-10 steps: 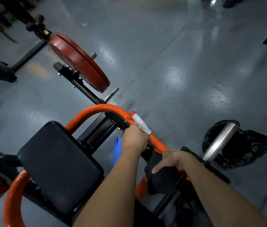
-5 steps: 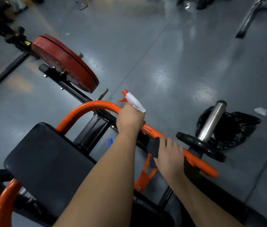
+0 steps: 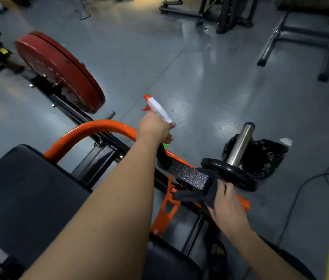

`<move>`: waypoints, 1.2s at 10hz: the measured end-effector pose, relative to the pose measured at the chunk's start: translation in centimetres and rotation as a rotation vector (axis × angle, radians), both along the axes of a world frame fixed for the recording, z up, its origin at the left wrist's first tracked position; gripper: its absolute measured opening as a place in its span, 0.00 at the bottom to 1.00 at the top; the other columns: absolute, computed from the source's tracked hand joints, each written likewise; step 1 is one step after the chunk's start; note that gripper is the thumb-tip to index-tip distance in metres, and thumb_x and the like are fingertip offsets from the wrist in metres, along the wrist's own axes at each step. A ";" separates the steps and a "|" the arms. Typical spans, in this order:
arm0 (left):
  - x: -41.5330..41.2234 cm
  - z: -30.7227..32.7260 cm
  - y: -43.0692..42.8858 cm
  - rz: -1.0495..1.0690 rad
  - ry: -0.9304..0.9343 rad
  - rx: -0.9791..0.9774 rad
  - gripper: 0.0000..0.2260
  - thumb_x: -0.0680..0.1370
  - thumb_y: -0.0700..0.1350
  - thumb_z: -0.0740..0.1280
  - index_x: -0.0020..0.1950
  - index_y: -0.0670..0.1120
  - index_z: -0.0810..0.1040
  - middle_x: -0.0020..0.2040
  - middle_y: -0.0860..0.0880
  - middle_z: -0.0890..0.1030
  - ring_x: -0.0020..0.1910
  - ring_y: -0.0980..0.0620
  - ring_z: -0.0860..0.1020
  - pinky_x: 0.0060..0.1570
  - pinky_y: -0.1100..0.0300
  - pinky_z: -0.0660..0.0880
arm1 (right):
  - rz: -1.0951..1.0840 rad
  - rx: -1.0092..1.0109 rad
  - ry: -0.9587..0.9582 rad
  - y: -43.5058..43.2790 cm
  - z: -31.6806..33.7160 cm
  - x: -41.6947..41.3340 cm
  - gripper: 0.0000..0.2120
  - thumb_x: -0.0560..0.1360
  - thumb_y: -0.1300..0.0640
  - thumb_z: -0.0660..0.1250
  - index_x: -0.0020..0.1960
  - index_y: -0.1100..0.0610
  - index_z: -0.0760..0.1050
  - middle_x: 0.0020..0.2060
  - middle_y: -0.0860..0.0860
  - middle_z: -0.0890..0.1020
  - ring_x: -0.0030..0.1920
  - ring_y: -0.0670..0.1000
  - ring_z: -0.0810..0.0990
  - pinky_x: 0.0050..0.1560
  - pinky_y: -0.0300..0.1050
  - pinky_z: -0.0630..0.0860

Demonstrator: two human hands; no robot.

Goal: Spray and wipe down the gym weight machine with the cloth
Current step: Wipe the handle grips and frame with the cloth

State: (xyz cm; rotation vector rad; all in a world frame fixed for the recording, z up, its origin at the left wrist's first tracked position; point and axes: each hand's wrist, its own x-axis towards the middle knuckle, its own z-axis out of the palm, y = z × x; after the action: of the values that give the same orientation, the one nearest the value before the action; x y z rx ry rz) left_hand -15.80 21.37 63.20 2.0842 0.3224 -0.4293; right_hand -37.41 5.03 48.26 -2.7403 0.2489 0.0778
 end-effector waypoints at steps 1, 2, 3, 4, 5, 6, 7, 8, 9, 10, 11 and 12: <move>-0.1 -0.1 0.1 0.007 -0.022 0.029 0.11 0.76 0.46 0.75 0.42 0.42 0.76 0.39 0.41 0.84 0.39 0.44 0.86 0.44 0.46 0.85 | -0.096 -0.028 0.042 -0.2 -3.1 -0.9 0.42 0.59 0.60 0.85 0.67 0.69 0.71 0.51 0.60 0.74 0.47 0.59 0.78 0.52 0.52 0.80; 0.5 -0.6 0.2 0.003 -0.017 0.050 0.11 0.76 0.46 0.75 0.44 0.41 0.77 0.40 0.40 0.85 0.39 0.43 0.86 0.46 0.46 0.85 | -0.147 0.113 -0.046 0.7 -3.5 -2.2 0.38 0.68 0.69 0.76 0.76 0.64 0.67 0.55 0.57 0.74 0.52 0.57 0.77 0.58 0.48 0.77; 1.1 -0.5 0.2 -0.017 0.078 0.016 0.08 0.80 0.45 0.70 0.56 0.42 0.80 0.39 0.40 0.86 0.39 0.43 0.87 0.50 0.44 0.84 | -0.211 0.190 -0.299 1.0 -1.8 -3.2 0.34 0.66 0.76 0.71 0.71 0.61 0.75 0.51 0.52 0.75 0.48 0.57 0.80 0.48 0.46 0.78; 1.0 -0.4 0.1 -0.021 0.089 0.033 0.10 0.81 0.47 0.69 0.58 0.43 0.80 0.38 0.42 0.86 0.38 0.45 0.87 0.51 0.47 0.84 | -0.240 0.308 -0.538 3.0 2.2 -0.9 0.22 0.72 0.66 0.63 0.64 0.61 0.81 0.50 0.50 0.77 0.51 0.52 0.76 0.54 0.41 0.72; 0.7 -0.3 0.2 -0.013 0.011 0.087 0.13 0.77 0.49 0.75 0.46 0.40 0.79 0.38 0.42 0.85 0.38 0.45 0.87 0.47 0.46 0.85 | -0.154 0.375 -0.558 5.5 4.4 4.2 0.13 0.74 0.57 0.68 0.55 0.61 0.83 0.53 0.53 0.80 0.56 0.57 0.77 0.59 0.50 0.74; 0.5 -0.4 0.2 -0.037 -0.002 0.120 0.10 0.79 0.48 0.72 0.50 0.41 0.79 0.40 0.42 0.86 0.41 0.47 0.87 0.49 0.48 0.84 | -0.006 0.165 -0.153 8.4 3.6 8.5 0.22 0.75 0.42 0.70 0.59 0.58 0.78 0.61 0.57 0.78 0.64 0.60 0.75 0.68 0.57 0.69; 1.2 -0.7 0.5 -0.072 0.062 0.159 0.14 0.81 0.49 0.67 0.63 0.44 0.79 0.38 0.47 0.87 0.41 0.54 0.86 0.56 0.51 0.81 | 0.055 -0.072 0.057 10.2 3.2 9.9 0.33 0.71 0.38 0.72 0.67 0.56 0.69 0.68 0.59 0.73 0.67 0.62 0.73 0.69 0.59 0.67; 1.1 -0.5 0.3 -0.067 0.061 0.192 0.10 0.81 0.48 0.68 0.57 0.42 0.79 0.39 0.44 0.87 0.38 0.50 0.87 0.48 0.53 0.83 | 0.098 -0.115 0.036 9.8 3.5 10.5 0.33 0.70 0.39 0.74 0.64 0.55 0.64 0.59 0.55 0.77 0.60 0.58 0.77 0.58 0.53 0.72; 0.7 0.0 -0.1 -0.073 0.063 0.239 0.09 0.81 0.46 0.67 0.54 0.41 0.78 0.38 0.44 0.86 0.36 0.48 0.86 0.46 0.53 0.84 | 0.105 0.069 0.179 8.1 4.5 11.8 0.35 0.67 0.44 0.77 0.62 0.56 0.61 0.54 0.54 0.79 0.54 0.59 0.80 0.47 0.51 0.73; 0.3 0.2 -0.4 -0.014 0.036 0.312 0.17 0.72 0.52 0.70 0.53 0.42 0.79 0.37 0.47 0.86 0.40 0.48 0.86 0.49 0.50 0.83 | 0.075 0.385 0.490 5.4 6.1 13.9 0.39 0.60 0.43 0.80 0.62 0.59 0.67 0.46 0.51 0.82 0.47 0.55 0.82 0.44 0.48 0.77; -0.2 1.0 -0.7 -0.055 -0.072 0.508 0.11 0.73 0.50 0.67 0.49 0.44 0.74 0.45 0.45 0.86 0.47 0.42 0.84 0.54 0.45 0.81 | 0.049 0.548 0.643 2.6 6.2 14.3 0.25 0.58 0.43 0.81 0.50 0.54 0.83 0.45 0.50 0.86 0.45 0.51 0.85 0.53 0.48 0.83; -1.1 2.0 -0.8 -0.118 -0.091 0.577 0.09 0.76 0.47 0.67 0.52 0.44 0.72 0.50 0.43 0.85 0.51 0.39 0.82 0.55 0.45 0.80 | -0.028 0.679 0.662 0.4 6.1 12.9 0.21 0.60 0.45 0.81 0.49 0.53 0.84 0.46 0.51 0.87 0.46 0.50 0.85 0.54 0.47 0.83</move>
State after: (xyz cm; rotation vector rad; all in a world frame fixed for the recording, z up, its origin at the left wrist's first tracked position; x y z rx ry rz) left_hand -16.85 20.57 65.17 2.6876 0.2926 -0.3328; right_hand -24.53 5.43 54.35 -1.9560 0.3557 0.8907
